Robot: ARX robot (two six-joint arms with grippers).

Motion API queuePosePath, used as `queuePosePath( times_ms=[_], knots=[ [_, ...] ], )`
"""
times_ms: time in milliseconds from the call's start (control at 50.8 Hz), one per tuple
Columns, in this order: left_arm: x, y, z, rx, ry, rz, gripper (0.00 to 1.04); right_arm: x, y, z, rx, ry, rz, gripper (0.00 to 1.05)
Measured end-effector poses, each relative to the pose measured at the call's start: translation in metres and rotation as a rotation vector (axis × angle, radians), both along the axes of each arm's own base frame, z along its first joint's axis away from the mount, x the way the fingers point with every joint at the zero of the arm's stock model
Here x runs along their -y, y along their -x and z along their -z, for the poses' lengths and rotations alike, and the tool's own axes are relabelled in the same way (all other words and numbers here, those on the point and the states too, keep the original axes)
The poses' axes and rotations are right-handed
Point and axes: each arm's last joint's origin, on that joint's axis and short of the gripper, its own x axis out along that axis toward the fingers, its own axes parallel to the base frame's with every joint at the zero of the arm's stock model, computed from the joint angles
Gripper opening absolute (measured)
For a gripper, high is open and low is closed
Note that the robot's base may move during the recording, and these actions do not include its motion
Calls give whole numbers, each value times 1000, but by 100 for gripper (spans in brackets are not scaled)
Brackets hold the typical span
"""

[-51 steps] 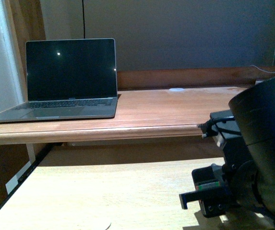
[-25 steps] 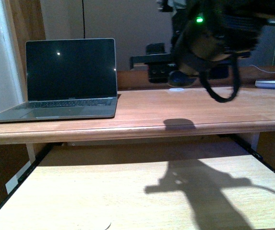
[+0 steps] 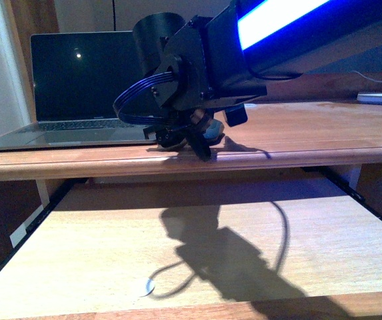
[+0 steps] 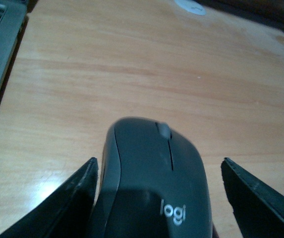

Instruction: Place mouse

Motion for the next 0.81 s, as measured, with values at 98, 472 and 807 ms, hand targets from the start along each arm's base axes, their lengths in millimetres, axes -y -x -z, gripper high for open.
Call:
queuePosePath(
  times_ms=[98, 472, 807],
  knots=[
    [0, 0, 0, 0, 0, 0, 97, 3, -2, -4, 32, -37, -10, 96],
    [0, 0, 0, 0, 0, 0, 97, 82, 61, -64, 205, -290, -269, 97],
    [0, 0, 0, 0, 0, 0, 97, 238, 157, -12, 91, -282, -666, 97]
  ],
)
